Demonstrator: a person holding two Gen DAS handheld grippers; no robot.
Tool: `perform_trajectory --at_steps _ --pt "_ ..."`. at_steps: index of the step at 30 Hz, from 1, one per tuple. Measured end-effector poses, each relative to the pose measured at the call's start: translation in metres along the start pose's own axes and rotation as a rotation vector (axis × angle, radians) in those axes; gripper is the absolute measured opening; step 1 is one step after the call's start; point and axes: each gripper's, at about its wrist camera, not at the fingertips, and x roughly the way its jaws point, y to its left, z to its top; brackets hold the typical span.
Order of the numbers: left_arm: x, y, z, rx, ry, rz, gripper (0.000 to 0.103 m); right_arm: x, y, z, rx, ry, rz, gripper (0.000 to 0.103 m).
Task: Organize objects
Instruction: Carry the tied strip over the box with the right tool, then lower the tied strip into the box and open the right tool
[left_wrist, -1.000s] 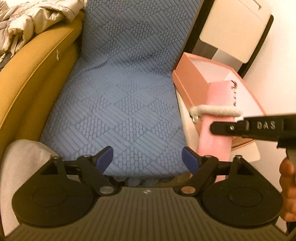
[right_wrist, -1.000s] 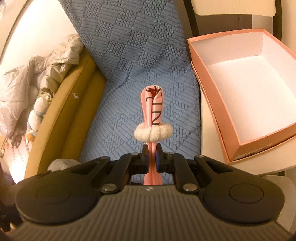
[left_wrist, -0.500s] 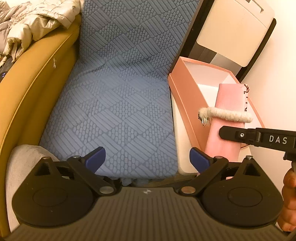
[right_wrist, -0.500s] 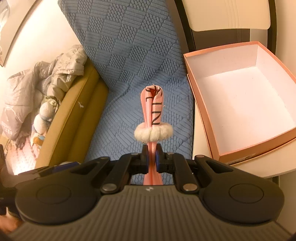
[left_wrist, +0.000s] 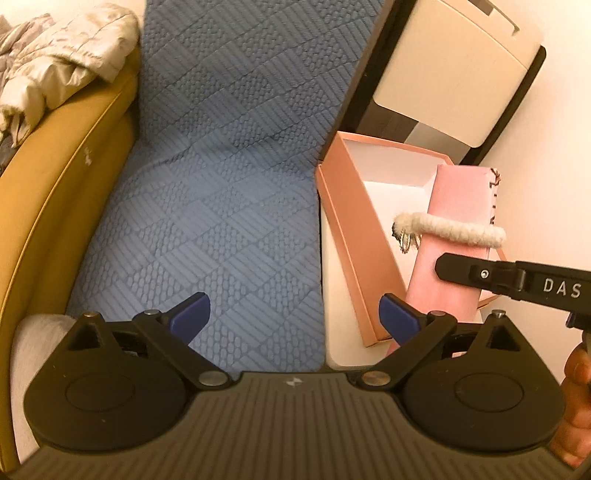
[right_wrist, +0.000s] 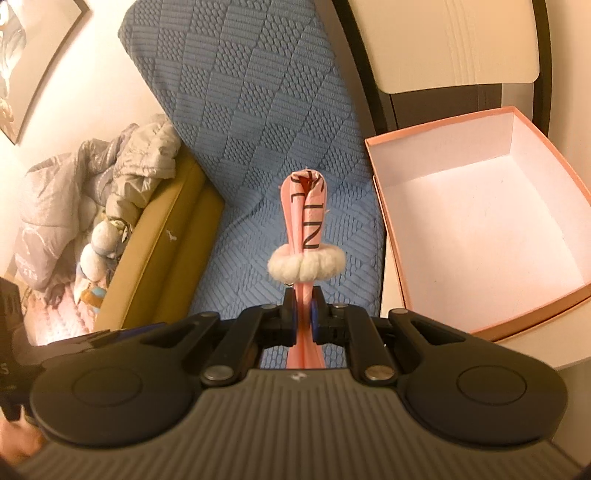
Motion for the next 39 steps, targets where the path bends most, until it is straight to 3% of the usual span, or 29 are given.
perform_trajectory --at_steps 20,30,39 --pt "0.037 -0.11 0.054 0.122 -0.005 -0.052 0.1 -0.02 -0.085 0.044 0.068 -0.075 -0.044 0.011" --pt "0.092 -0.134 0.073 0.153 0.042 -0.072 0.1 0.017 -0.145 0.05 0.134 -0.071 -0.09 0.011" --pt "0.161 -0.14 0.089 0.175 0.098 -0.072 0.1 0.064 -0.186 0.061 0.155 -0.055 -0.196 0.011"
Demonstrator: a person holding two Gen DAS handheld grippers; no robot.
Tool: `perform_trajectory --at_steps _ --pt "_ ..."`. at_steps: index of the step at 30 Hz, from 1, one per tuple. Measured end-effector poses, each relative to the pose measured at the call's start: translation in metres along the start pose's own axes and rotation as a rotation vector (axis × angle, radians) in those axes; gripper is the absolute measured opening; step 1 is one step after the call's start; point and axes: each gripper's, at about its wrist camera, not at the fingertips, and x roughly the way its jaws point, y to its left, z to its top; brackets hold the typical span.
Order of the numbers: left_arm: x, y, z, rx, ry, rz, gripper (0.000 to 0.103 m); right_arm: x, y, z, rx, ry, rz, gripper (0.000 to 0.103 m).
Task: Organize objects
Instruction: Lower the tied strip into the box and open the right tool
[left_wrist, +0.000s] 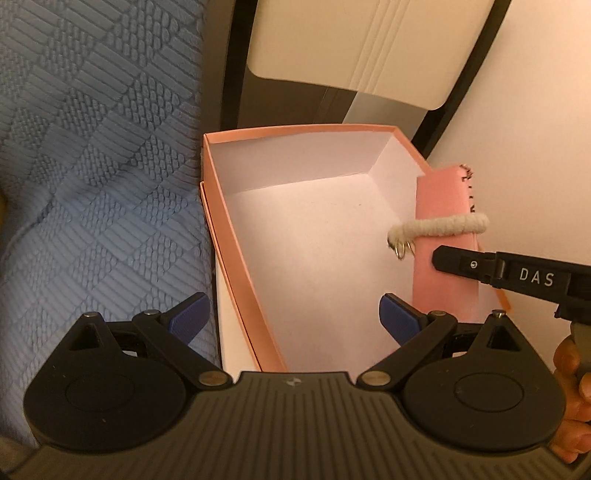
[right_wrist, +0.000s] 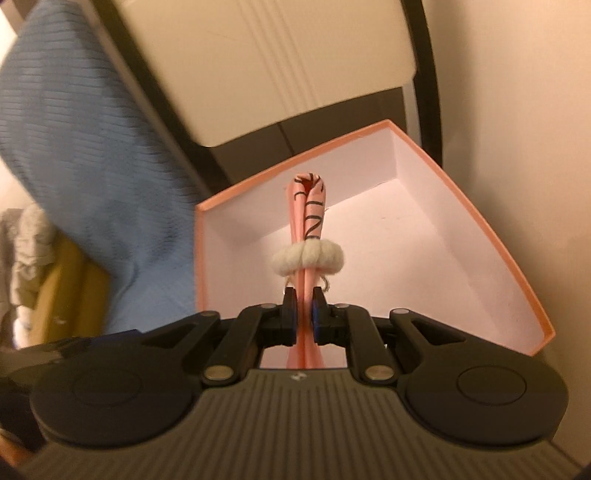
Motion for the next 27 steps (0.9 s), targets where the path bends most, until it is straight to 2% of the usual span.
perform_trajectory --at_steps 7,12,21,23,26,27 --pt "0.043 0.008 0.012 -0.009 0.041 -0.013 0.1 0.046 -0.026 -0.002 0.063 0.035 -0.021 0.011" --pt "0.065 0.015 0.015 -0.023 0.056 -0.01 0.1 0.069 -0.031 0.004 0.05 0.037 -0.049 0.011" --pt "0.082 0.025 0.018 -0.046 0.067 -0.002 0.1 0.097 -0.041 0.0 0.039 0.087 -0.099 0.014" --pt "0.082 0.026 0.018 -0.047 0.065 -0.003 0.1 0.1 -0.044 0.0 0.049 0.092 -0.102 0.02" --pt "0.08 0.026 0.018 -0.044 0.059 -0.003 0.1 0.099 -0.047 0.0 0.045 0.093 -0.11 0.037" --pt "0.08 0.026 0.019 -0.043 0.057 -0.003 0.1 0.097 -0.048 0.0 0.042 0.088 -0.108 0.054"
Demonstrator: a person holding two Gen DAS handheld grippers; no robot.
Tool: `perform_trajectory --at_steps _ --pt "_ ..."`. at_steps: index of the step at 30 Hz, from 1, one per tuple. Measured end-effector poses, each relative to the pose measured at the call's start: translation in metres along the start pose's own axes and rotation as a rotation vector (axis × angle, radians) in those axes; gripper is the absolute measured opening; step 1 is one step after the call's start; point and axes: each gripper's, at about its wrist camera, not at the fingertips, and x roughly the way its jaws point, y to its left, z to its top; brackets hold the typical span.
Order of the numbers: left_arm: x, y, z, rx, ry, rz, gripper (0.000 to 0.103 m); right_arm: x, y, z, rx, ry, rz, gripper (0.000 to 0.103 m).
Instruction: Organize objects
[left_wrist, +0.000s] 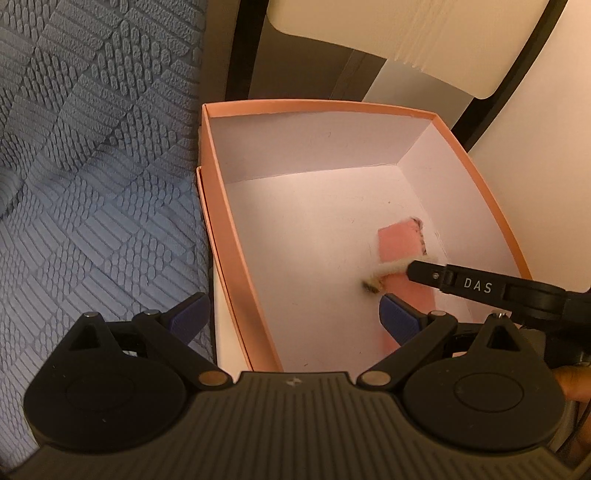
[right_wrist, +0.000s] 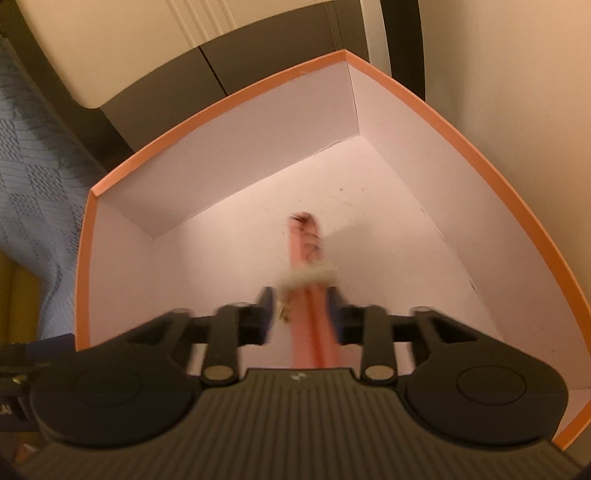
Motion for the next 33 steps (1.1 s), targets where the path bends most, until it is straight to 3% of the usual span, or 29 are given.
perform_trajectory --at_steps 1,4,14,33 --pt "-0.001 0.0 0.0 0.0 -0.002 0.0 0.1 -0.002 0.0 0.0 -0.001 -0.006 0.001 0.073" --pt "-0.005 -0.002 -0.001 0.003 -0.008 0.0 0.1 -0.007 -0.002 0.001 0.003 -0.024 0.0 0.092" --pt "-0.024 -0.001 -0.004 -0.008 -0.032 -0.004 0.1 -0.015 0.006 0.002 -0.014 -0.034 -0.019 0.092" --pt "-0.115 -0.015 -0.023 0.022 -0.15 -0.008 0.1 -0.116 0.03 -0.016 -0.071 -0.157 0.0 0.092"
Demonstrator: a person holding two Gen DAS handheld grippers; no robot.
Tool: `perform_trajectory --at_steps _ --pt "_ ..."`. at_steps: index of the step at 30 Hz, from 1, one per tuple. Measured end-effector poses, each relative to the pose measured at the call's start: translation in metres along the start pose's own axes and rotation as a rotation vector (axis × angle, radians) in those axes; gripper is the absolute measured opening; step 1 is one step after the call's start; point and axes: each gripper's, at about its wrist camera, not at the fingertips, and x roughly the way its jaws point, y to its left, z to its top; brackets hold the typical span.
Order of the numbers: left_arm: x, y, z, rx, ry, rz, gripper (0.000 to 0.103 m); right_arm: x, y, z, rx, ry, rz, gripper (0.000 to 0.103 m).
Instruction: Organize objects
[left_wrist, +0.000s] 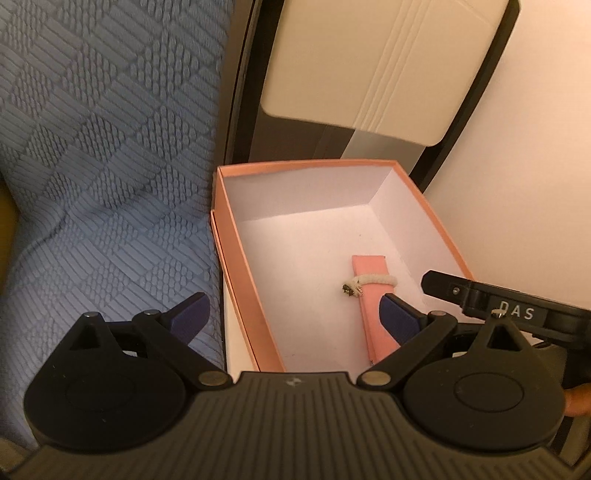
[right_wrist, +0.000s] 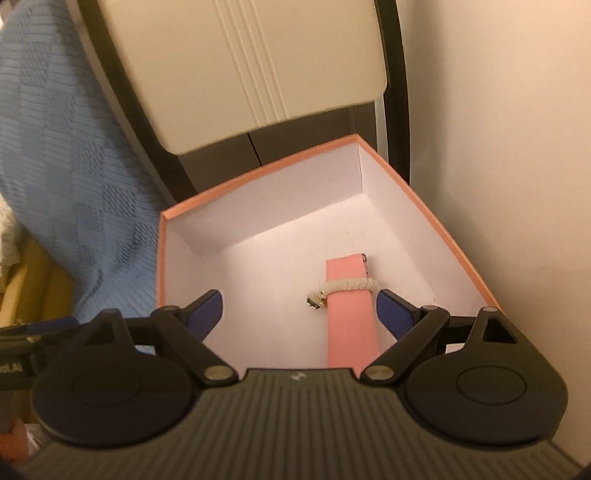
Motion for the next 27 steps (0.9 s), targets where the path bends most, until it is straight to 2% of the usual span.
perform_trajectory --at_steps 16,27 --pt "-0.102 -0.014 -0.032 0.037 -0.095 -0.057 0.1 -0.108 0.032 -0.014 -0.032 -0.136 -0.004 0.092" --pt "-0.165 -0.007 -0.072 0.075 -0.158 -0.074 0.1 -0.168 0.059 -0.051 -0.042 -0.205 -0.002 0.092"
